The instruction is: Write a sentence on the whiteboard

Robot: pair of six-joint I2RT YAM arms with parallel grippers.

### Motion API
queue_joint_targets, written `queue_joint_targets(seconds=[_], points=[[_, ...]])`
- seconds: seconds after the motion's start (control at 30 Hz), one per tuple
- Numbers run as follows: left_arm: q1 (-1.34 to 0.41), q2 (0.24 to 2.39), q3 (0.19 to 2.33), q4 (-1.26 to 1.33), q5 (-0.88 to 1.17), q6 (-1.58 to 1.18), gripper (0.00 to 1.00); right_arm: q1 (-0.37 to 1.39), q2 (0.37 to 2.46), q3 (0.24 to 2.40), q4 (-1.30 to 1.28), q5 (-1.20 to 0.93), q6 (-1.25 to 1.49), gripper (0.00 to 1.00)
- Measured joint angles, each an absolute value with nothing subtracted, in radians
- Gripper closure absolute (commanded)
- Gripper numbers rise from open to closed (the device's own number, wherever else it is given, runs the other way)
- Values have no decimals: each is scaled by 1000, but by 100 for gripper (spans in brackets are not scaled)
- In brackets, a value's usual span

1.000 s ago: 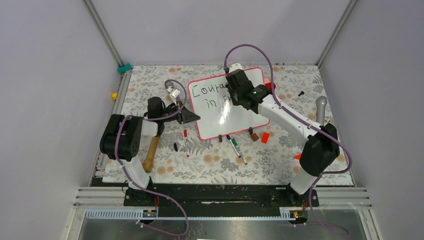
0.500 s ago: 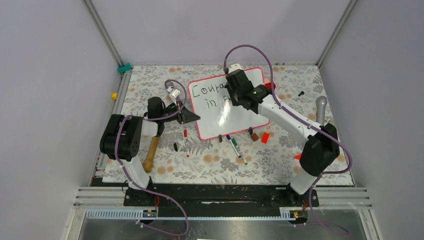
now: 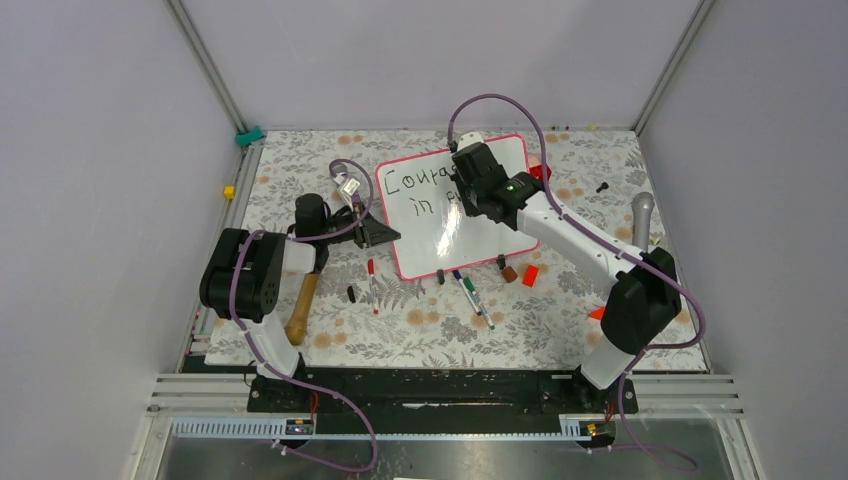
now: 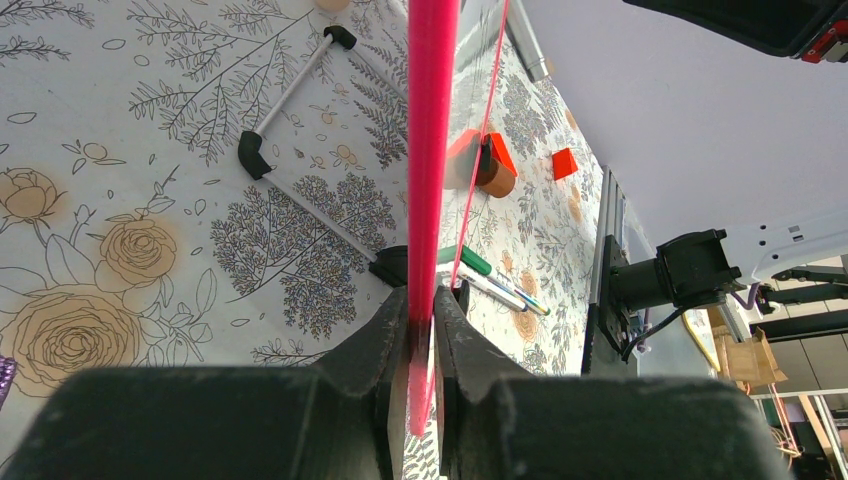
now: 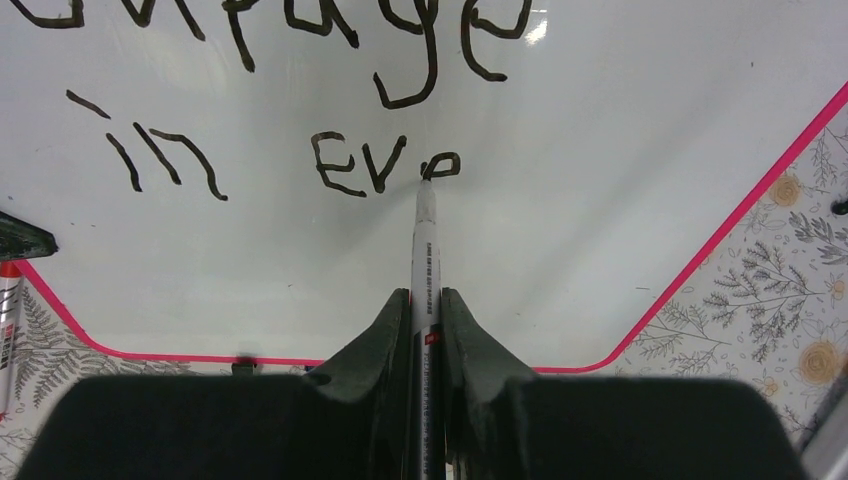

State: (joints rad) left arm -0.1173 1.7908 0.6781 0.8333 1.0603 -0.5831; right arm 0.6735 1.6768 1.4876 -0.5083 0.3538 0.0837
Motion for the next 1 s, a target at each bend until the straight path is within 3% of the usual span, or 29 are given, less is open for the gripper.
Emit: queue_joint_targets(seconds=[1.0], points=[[-117,1791,678,834,1062,-582,100,673,1608,1414,-493,412,82,100]])
